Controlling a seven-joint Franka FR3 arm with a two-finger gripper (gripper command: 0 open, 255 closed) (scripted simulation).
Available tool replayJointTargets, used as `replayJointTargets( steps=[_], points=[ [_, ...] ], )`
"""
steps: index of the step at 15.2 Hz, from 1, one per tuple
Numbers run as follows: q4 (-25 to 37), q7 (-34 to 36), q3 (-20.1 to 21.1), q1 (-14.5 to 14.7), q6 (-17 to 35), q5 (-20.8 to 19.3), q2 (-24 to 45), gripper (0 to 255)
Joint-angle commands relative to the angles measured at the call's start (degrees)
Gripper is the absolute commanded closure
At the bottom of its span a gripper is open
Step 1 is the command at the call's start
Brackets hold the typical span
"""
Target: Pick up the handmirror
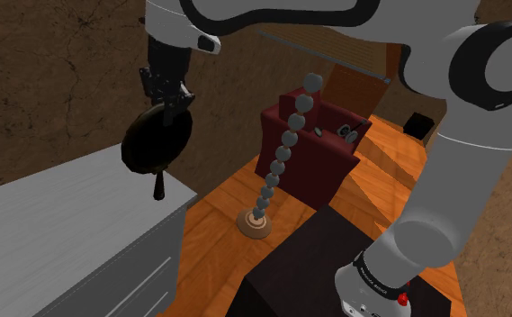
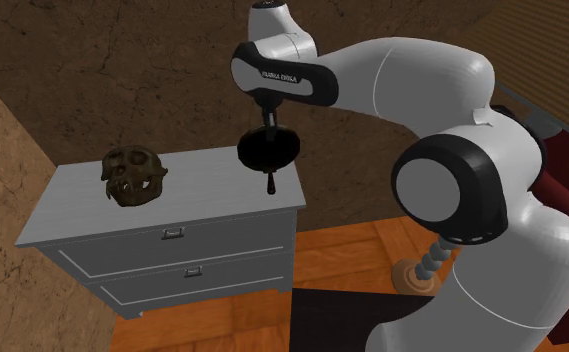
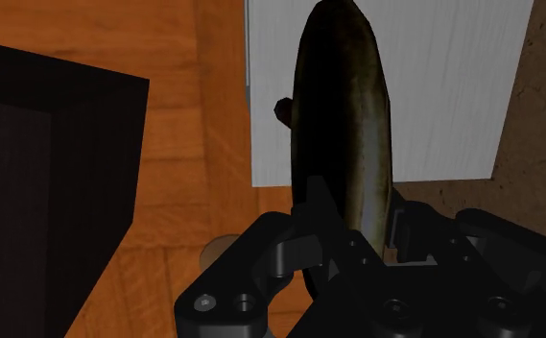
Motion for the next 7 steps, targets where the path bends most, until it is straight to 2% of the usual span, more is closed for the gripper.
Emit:
replayJointTargets(
  steps=[1, 7],
  points=[
    [1.5, -0.2, 0.1, 0.1, -1.6, 0.1, -0.1, 255],
    [5.0, -0.3, 0.2, 0.6, -4.8, 0.1, 0.1, 255]
  ],
)
